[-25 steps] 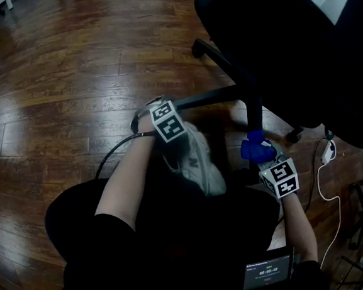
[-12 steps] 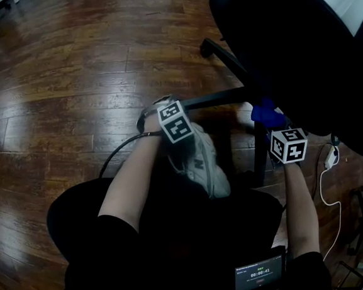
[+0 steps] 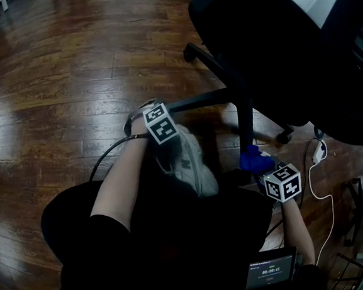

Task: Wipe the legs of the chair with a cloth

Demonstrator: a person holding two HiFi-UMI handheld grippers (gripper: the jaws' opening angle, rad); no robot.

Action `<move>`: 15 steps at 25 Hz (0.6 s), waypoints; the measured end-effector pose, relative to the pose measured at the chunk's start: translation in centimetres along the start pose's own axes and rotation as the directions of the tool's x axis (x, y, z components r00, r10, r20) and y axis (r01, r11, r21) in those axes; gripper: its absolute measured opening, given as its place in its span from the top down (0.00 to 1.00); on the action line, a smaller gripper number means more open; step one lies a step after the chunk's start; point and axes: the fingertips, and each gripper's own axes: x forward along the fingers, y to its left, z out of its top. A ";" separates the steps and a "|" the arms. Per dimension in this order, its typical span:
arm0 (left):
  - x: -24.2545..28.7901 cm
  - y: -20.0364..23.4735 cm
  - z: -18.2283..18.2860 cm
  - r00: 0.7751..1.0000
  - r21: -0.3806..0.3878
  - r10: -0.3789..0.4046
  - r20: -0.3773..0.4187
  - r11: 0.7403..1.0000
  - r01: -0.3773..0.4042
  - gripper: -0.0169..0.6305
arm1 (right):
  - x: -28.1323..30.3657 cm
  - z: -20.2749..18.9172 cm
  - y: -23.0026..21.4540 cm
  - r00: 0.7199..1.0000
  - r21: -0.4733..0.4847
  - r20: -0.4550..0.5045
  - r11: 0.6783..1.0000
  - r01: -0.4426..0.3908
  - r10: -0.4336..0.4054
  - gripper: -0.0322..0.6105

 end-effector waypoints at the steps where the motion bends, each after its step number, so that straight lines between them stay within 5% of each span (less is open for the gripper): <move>1: 0.0 -0.1 0.0 1.000 0.001 -0.001 0.000 1.000 0.001 0.74 | 0.0 -0.1 -0.1 1.000 0.015 0.000 1.000 -0.009 0.009 0.83; 5: 0.1 0.0 0.0 1.000 0.017 -0.001 0.003 1.000 0.001 0.74 | 0.8 1.6 -1.2 0.998 0.062 0.068 0.998 0.006 -0.010 0.83; 15: 0.0 0.0 0.3 1.000 0.017 0.001 0.011 1.000 -0.001 0.74 | 6.2 13.4 -9.1 0.921 -0.105 0.290 0.948 0.302 -0.261 0.83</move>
